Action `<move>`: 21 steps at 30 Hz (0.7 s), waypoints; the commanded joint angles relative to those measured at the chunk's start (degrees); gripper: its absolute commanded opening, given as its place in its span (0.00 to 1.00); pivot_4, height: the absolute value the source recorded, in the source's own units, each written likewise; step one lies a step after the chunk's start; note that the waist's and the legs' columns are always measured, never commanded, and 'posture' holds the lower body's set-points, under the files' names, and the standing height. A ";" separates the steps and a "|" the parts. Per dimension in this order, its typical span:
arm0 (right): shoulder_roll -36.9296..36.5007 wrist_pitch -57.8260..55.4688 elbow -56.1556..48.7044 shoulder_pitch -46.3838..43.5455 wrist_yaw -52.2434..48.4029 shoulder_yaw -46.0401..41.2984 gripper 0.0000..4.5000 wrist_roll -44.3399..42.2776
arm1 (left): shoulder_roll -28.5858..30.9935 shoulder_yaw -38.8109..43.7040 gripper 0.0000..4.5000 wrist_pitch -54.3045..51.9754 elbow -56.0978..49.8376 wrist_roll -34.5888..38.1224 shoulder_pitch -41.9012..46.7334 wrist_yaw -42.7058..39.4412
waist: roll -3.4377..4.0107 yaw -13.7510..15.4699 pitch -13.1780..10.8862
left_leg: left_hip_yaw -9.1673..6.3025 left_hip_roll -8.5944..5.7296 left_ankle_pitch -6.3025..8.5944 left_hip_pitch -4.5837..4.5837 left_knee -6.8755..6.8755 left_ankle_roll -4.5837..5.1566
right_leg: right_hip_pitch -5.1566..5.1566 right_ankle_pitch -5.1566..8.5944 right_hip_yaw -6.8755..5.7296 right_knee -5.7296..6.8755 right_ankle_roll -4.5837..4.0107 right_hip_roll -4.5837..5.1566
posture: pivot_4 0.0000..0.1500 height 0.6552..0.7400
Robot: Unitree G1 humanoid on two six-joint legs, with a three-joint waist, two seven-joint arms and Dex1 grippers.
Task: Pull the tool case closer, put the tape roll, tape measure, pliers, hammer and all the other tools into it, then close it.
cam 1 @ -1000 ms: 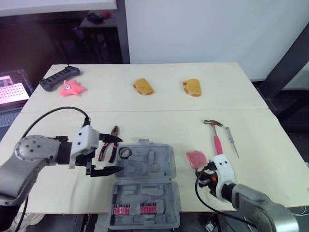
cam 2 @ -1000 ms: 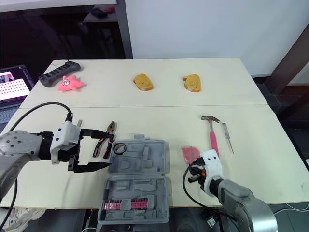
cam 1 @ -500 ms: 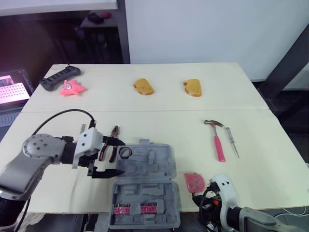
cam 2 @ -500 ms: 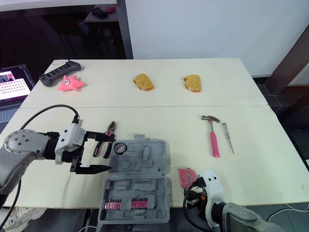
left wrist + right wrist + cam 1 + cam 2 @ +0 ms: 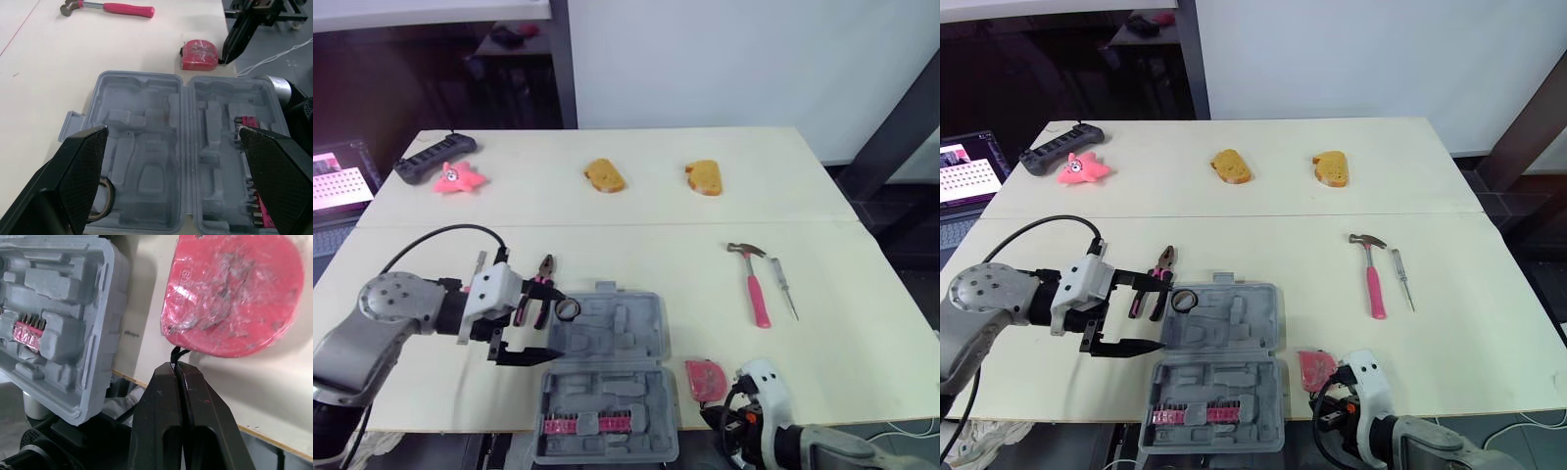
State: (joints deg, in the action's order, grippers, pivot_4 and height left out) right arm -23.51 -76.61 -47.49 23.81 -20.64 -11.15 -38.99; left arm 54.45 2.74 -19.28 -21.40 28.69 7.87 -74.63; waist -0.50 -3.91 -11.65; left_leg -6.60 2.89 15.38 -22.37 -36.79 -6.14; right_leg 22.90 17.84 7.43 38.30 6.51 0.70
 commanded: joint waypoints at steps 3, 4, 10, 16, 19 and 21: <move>-4.75 -2.88 -1.09 -0.69 -4.40 -4.90 0.00 -5.64 | 0.44 0.44 1.00 0.89 -0.76 0.09 0.13 -0.60 | 0.00 0.01 0.00 | 0.00 0.00 0.00 0.00 0.00 0.00 | 0.00 0.00 0.00 0.00 0.00 0.00 | 1.00 1.00; -7.63 -2.86 -0.89 -0.57 -6.26 -6.05 0.13 -6.21 | 0.43 0.46 1.00 0.99 -0.68 0.02 0.15 -0.62 | 0.01 0.01 -0.01 | 0.00 0.00 0.00 -0.01 0.00 0.00 | -0.01 0.00 0.00 -0.02 0.00 0.00 | 1.00 1.00; -21.92 -1.45 2.81 -1.21 -17.85 -14.66 0.73 -11.75 | -0.79 0.75 1.00 1.26 -0.83 0.08 0.55 0.85 | -0.05 0.14 -0.01 | 0.03 -0.01 0.00 0.01 -0.03 0.01 | -0.09 -0.01 0.03 -0.11 0.02 0.00 | 1.00 1.00; -34.22 11.84 4.22 -2.28 -27.43 -14.08 0.98 -5.60 | -0.26 2.00 1.00 1.80 -1.60 0.38 -1.64 0.43 | -0.08 0.06 -0.02 | 0.05 -0.01 0.01 0.00 -0.05 0.02 | -0.10 -0.05 0.04 -0.14 0.09 0.01 | 1.00 1.00; -39.46 27.00 4.96 -4.29 -31.29 -7.34 0.98 4.91 | 0.30 3.24 1.00 2.93 -2.61 -0.09 -4.80 0.32 | -0.08 -0.07 -0.03 | 0.05 -0.01 0.01 0.00 -0.06 0.02 | -0.10 -0.05 0.04 -0.15 0.09 0.01 | 1.00 1.00; -39.70 39.45 6.90 -5.45 -32.58 -1.73 0.98 12.68 | 0.29 4.24 1.00 4.06 -3.28 -0.60 -7.02 0.70 | -0.09 0.03 -0.03 | 0.07 -0.01 0.01 0.00 -0.06 0.02 | -0.08 -0.04 0.04 -0.15 0.09 0.02 | 1.00 1.00</move>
State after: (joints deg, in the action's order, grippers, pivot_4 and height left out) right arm -63.64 -49.27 -41.93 19.05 -51.46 -17.30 -33.54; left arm 54.06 4.28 -16.96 -22.77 28.41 2.17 -74.20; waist -0.60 -3.88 -11.68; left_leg -6.53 2.89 15.39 -22.37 -36.85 -6.12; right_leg 22.82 17.79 7.46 38.15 6.60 0.71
